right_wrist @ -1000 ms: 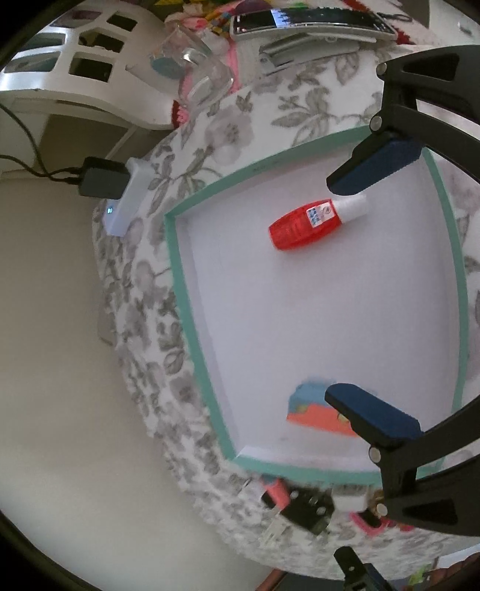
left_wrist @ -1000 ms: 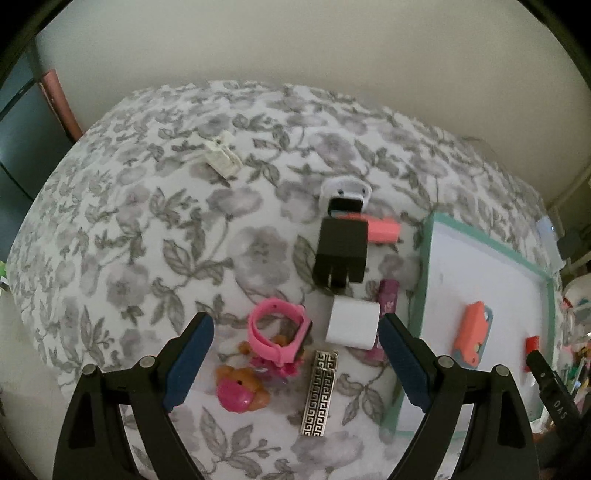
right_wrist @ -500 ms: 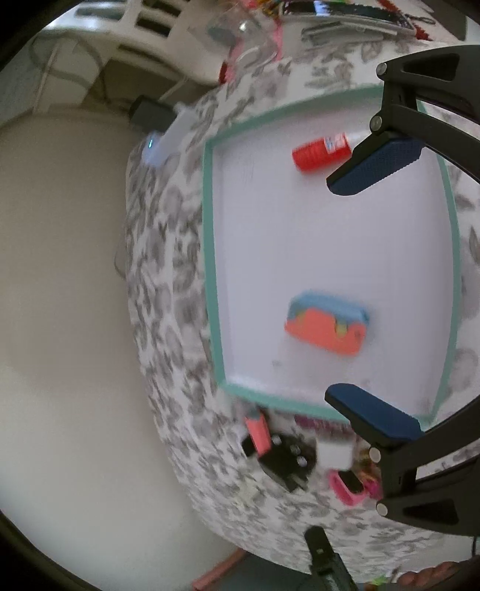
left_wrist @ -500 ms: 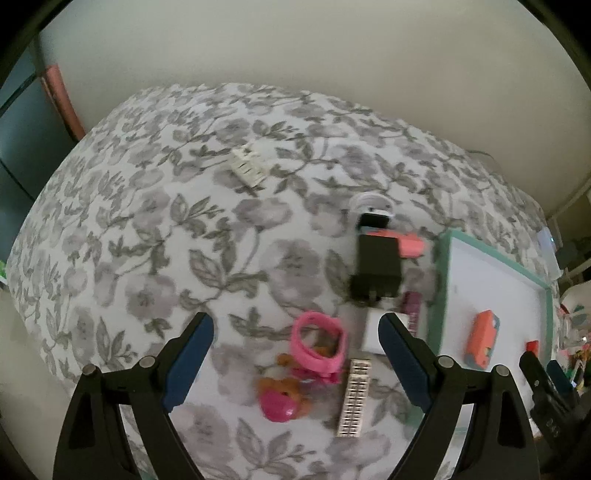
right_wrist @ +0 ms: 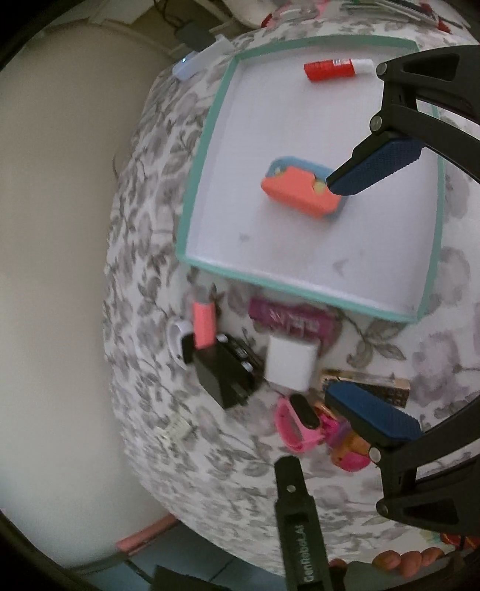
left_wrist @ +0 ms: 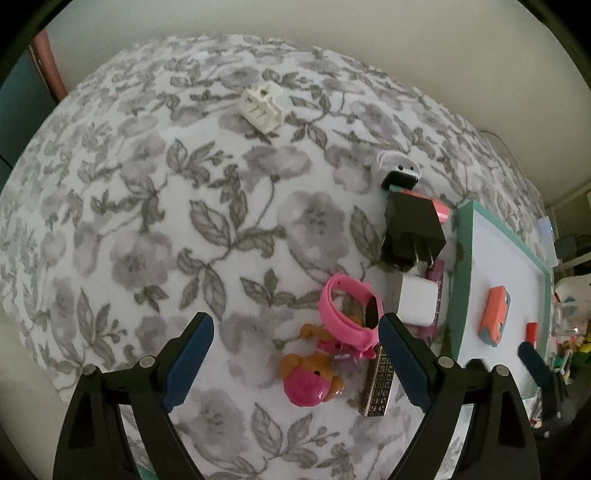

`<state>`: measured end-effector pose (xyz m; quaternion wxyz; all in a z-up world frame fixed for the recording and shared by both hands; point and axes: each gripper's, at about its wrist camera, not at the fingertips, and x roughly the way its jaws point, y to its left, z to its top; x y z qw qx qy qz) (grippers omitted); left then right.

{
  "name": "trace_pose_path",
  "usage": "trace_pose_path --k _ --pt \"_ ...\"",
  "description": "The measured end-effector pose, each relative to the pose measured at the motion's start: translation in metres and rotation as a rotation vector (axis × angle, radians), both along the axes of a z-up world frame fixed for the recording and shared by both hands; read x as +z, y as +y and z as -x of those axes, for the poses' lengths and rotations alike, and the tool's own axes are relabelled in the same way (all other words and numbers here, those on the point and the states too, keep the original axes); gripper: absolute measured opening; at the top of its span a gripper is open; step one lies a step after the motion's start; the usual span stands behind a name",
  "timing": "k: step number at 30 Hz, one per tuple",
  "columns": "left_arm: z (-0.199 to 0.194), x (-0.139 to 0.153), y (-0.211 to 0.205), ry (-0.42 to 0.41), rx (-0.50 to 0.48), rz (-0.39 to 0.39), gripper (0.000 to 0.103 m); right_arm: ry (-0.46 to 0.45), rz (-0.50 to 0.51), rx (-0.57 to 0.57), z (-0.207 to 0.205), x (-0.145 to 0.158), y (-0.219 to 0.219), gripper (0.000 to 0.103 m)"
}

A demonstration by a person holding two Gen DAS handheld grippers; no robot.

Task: Organize rigid objects
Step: 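Move both tools back over the remaining items, then grasp the pink doll figure with the left tool while the right tool grasps the gold bar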

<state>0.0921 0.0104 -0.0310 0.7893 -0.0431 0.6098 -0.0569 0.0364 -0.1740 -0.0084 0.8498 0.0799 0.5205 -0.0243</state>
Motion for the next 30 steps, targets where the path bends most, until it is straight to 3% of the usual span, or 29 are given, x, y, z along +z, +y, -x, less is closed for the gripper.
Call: trace_pose_path --k 7,18,23,30 --pt "-0.004 -0.010 -0.002 0.056 0.000 0.061 0.091 0.019 -0.019 0.053 -0.003 -0.003 0.025 0.103" --pt "0.000 -0.015 0.006 0.086 -0.002 0.041 0.091 0.060 -0.013 0.140 -0.005 -0.018 0.053 0.102" --pt "0.006 -0.026 0.007 0.147 0.009 0.081 0.091 0.080 -0.007 0.175 -0.003 -0.025 0.063 0.093" --pt "0.016 -0.038 0.005 0.176 -0.015 0.056 0.091 0.103 0.012 0.228 -0.001 -0.033 0.075 0.083"
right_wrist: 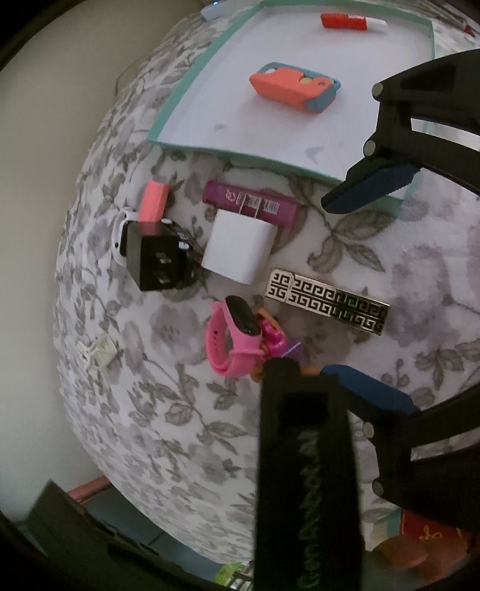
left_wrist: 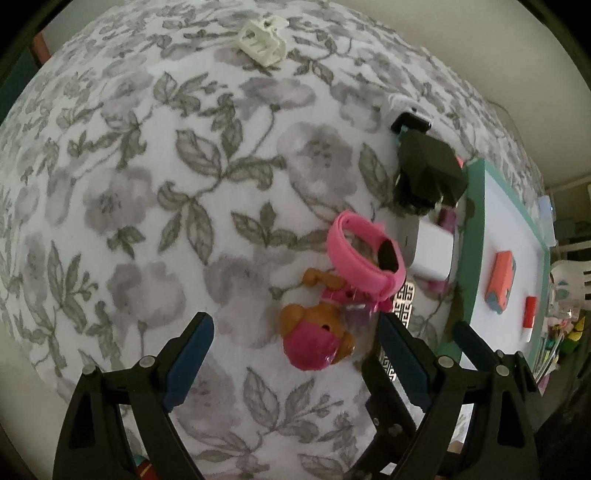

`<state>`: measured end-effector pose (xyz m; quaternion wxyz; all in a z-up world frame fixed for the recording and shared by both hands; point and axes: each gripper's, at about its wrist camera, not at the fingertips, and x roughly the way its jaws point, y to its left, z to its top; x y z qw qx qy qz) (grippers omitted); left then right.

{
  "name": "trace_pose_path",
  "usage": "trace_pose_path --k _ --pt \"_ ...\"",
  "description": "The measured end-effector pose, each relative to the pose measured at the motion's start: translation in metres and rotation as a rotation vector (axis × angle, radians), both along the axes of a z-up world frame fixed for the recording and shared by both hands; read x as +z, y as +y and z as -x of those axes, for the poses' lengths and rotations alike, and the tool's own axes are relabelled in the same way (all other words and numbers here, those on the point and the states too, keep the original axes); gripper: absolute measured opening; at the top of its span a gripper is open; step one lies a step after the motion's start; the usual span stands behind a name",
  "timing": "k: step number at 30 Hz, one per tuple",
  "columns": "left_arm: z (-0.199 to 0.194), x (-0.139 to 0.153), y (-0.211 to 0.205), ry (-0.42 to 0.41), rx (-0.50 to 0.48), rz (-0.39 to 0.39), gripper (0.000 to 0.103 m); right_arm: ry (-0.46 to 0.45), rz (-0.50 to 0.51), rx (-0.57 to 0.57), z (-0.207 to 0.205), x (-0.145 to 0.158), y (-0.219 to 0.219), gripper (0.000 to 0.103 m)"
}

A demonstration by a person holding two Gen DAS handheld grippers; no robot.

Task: Organize rigid objects
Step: 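Grasp the pink doll figure with the left tool while the right tool grasps the gold bar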

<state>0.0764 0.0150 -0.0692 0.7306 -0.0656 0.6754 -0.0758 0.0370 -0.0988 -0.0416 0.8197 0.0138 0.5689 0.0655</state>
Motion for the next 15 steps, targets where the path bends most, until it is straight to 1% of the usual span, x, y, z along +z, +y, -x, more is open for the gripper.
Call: trace_pose_path --k 2,6,7,9,10,12,15 --pt "0.000 -0.005 -0.003 0.020 -0.009 0.003 0.091 0.008 -0.001 0.003 0.000 -0.002 0.000 0.077" --pt "0.000 -0.011 -0.010 0.042 -0.028 0.020 0.091 0.033 0.006 0.000 -0.002 -0.012 -0.001 0.073" --pt "0.000 -0.013 -0.011 0.041 -0.032 0.009 0.090 0.039 0.010 -0.005 -0.002 -0.015 -0.002 0.072" --pt "0.000 -0.016 -0.014 0.045 -0.043 -0.005 0.086 0.048 0.011 -0.009 -0.003 -0.019 -0.003 0.069" --pt "0.000 -0.019 -0.016 0.051 -0.045 -0.004 0.082 0.052 0.013 -0.010 -0.003 -0.020 -0.003 0.067" --pt "-0.002 -0.027 -0.019 0.068 -0.040 0.009 0.080 0.043 0.025 -0.009 -0.003 -0.020 -0.002 0.067" --pt "-0.004 -0.027 -0.019 0.054 -0.034 0.007 0.078 0.037 0.039 -0.007 -0.004 -0.021 -0.001 0.067"
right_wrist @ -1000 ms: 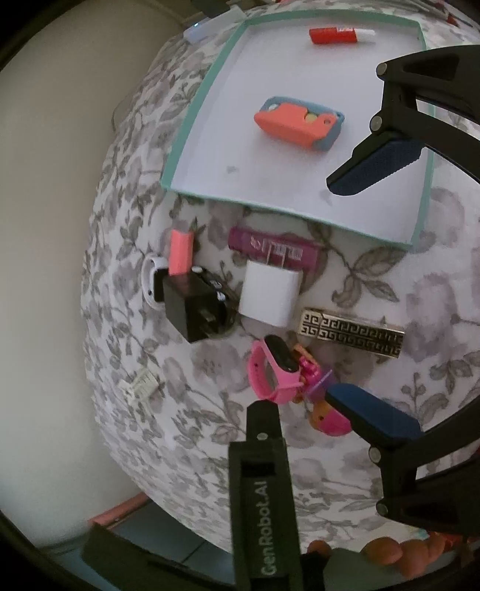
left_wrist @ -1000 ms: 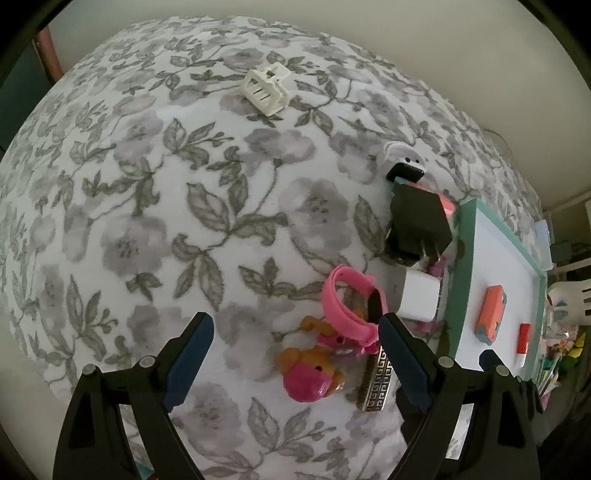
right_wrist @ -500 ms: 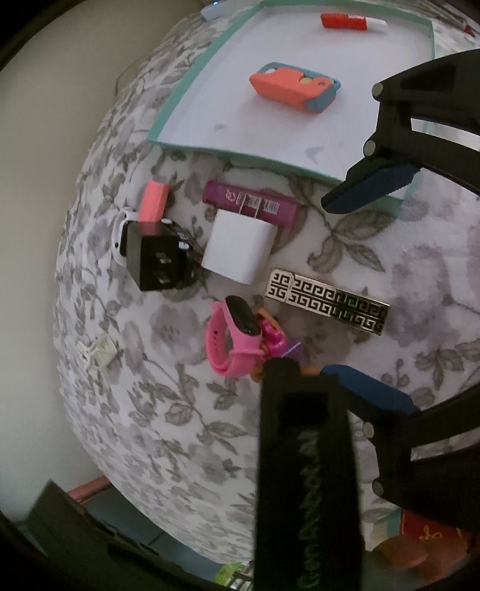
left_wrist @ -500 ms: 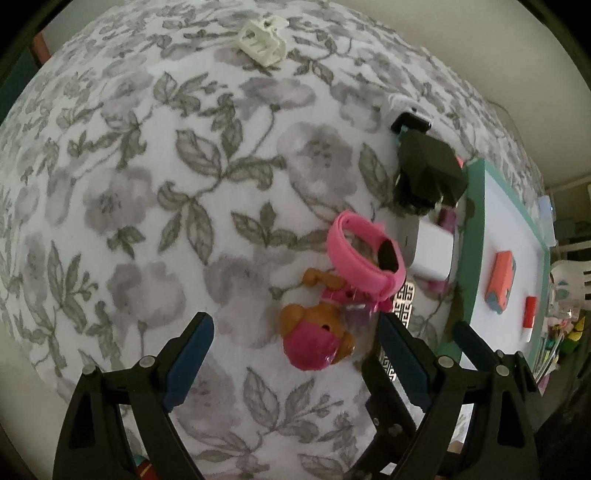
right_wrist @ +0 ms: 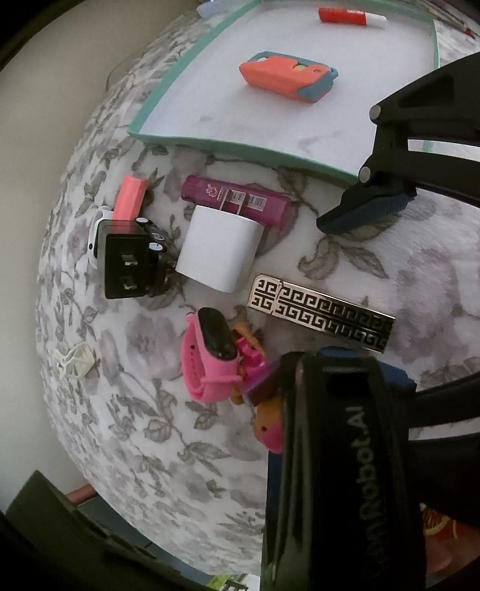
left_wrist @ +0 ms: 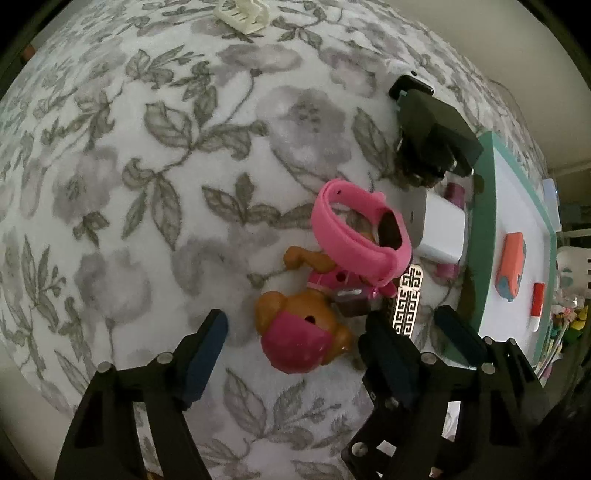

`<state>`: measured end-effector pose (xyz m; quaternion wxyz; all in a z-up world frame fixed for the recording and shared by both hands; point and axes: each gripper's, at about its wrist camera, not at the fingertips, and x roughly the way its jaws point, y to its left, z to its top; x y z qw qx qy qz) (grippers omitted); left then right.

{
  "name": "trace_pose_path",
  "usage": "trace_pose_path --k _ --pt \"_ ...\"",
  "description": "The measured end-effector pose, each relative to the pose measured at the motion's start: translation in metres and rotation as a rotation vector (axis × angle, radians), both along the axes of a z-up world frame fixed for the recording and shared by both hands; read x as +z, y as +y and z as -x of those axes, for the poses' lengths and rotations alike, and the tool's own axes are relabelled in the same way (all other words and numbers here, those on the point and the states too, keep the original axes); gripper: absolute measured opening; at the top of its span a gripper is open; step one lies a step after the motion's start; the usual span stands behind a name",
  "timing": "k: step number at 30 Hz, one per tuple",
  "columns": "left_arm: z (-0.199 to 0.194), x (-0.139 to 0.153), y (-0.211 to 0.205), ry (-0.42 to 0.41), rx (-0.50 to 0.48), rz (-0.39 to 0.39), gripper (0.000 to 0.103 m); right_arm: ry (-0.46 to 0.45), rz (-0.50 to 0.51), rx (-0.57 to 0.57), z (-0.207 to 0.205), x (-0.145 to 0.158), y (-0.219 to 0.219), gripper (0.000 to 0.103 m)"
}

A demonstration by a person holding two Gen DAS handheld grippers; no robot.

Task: Organize rigid objects
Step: 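Grasp the pink doll figure with the left tool while the right tool grasps the gold bar, then carry the doll and gold bar into the tray and release both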

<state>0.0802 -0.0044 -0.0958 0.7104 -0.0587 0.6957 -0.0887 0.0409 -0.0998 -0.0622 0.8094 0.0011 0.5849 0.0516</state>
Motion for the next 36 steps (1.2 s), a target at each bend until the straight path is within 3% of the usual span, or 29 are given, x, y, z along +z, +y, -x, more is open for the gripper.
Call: trace_pose_path --k 3,4,8,16,25,36 --pt "-0.001 0.002 0.002 -0.010 -0.007 -0.020 0.068 0.000 0.013 0.002 0.000 0.000 0.001 0.057" --pt "-0.001 0.002 0.000 -0.018 -0.015 -0.035 0.061 0.002 0.006 -0.003 0.000 0.000 0.001 0.050" --pt "-0.003 0.004 -0.001 -0.036 -0.031 -0.086 0.044 0.001 0.008 -0.001 0.000 0.000 0.000 0.042" --pt "-0.009 0.011 0.006 -0.046 -0.029 -0.057 0.044 0.007 -0.006 0.006 0.003 0.002 -0.004 0.023" --pt "-0.007 0.043 0.021 -0.097 -0.017 -0.005 0.044 -0.004 -0.052 -0.008 0.012 0.015 -0.015 0.022" --pt "-0.002 0.077 0.025 -0.201 0.001 0.032 0.043 -0.081 -0.140 -0.066 0.017 0.051 -0.044 0.022"
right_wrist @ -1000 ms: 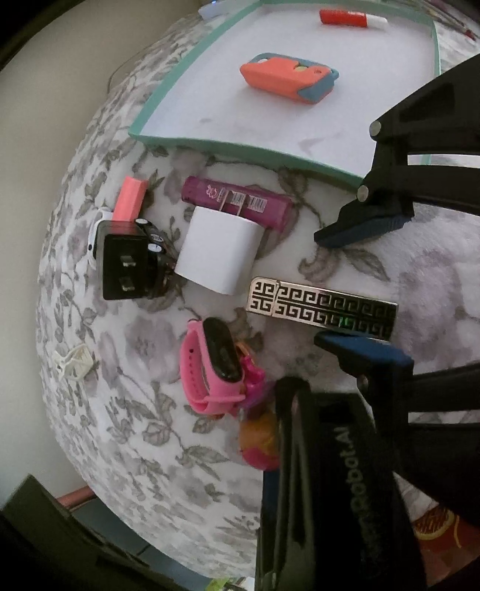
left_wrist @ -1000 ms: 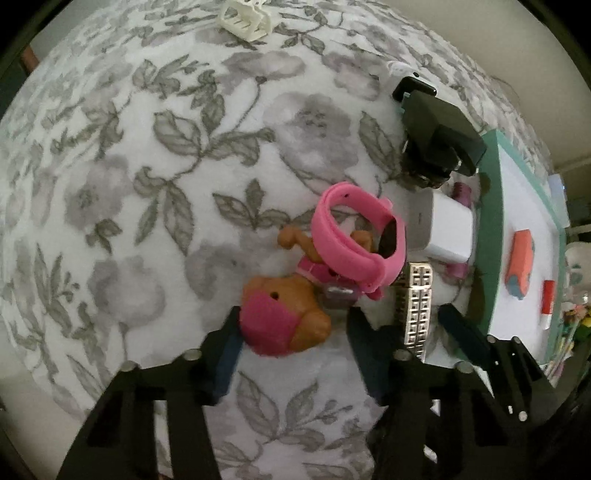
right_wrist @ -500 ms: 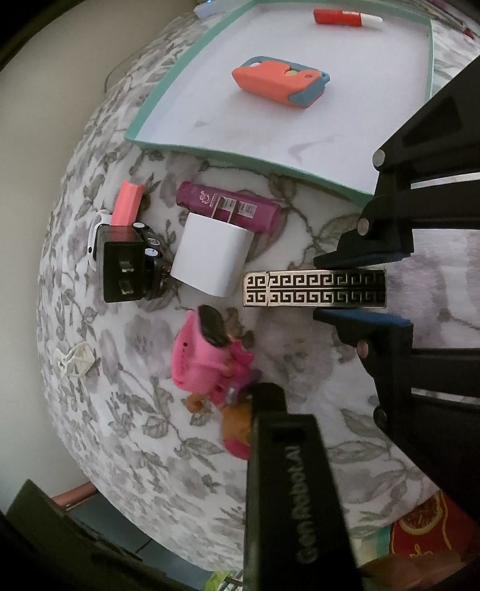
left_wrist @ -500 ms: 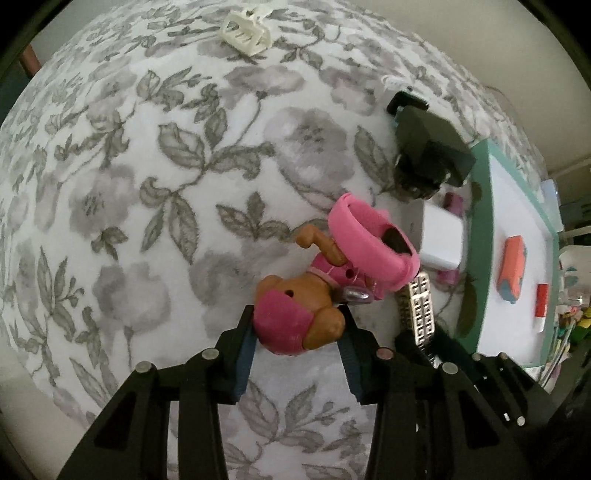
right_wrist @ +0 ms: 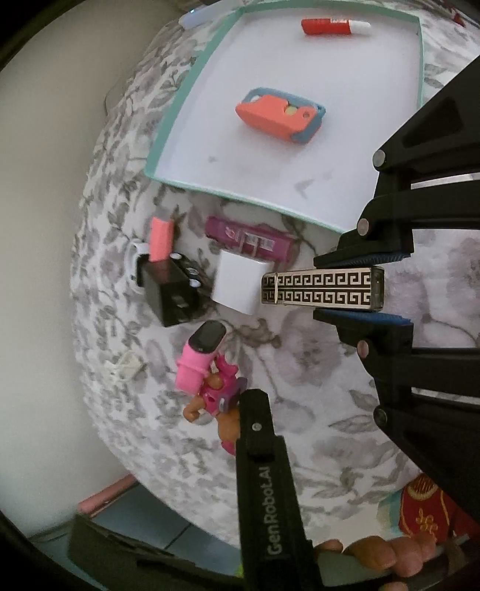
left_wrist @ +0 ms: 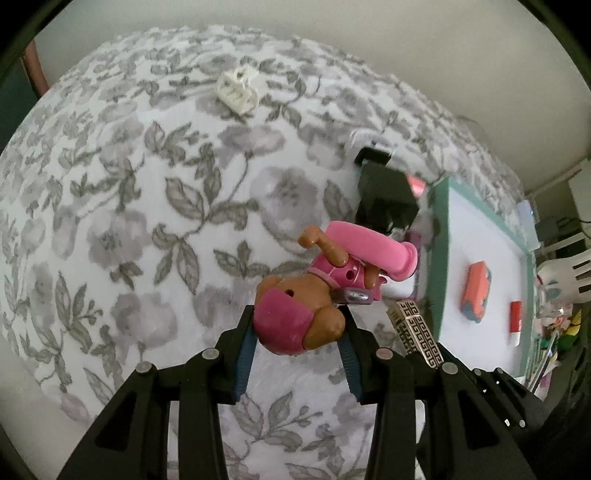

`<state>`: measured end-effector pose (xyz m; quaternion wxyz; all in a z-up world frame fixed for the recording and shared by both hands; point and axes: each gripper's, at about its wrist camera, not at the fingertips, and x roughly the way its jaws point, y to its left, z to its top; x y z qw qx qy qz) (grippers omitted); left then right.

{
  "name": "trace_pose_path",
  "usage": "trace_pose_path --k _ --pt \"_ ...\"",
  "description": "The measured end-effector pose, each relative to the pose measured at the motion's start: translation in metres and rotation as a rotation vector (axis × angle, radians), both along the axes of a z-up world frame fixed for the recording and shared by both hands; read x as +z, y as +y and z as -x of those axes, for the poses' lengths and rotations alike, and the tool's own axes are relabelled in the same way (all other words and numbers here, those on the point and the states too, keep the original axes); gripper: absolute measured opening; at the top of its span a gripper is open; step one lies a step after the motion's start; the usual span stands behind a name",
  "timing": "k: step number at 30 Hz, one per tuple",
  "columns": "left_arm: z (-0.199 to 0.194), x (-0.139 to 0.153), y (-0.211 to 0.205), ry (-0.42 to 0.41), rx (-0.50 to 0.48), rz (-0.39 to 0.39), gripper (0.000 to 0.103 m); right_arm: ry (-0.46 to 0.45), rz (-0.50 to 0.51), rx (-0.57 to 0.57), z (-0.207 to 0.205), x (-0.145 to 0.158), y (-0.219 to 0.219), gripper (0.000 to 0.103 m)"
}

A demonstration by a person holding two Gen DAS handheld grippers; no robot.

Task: Organize rigid objects
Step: 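Carry the doll and gold bar into the tray and release both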

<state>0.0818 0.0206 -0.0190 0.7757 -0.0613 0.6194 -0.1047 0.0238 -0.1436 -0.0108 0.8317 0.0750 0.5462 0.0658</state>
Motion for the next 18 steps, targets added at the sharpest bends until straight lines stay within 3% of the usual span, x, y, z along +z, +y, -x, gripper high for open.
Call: trace_pose_path --k 7,13,18 --pt "0.004 0.014 -0.009 -0.057 -0.007 -0.004 0.043 -0.039 -0.014 -0.015 0.006 0.015 -0.010 0.022" --pt "-0.001 -0.033 -0.020 0.096 -0.024 -0.049 0.043 -0.009 0.011 0.001 0.006 0.006 -0.008 0.022" --pt "0.001 -0.048 -0.017 0.137 -0.029 -0.104 0.043 -0.006 0.008 -0.004 0.005 0.005 -0.010 0.022"
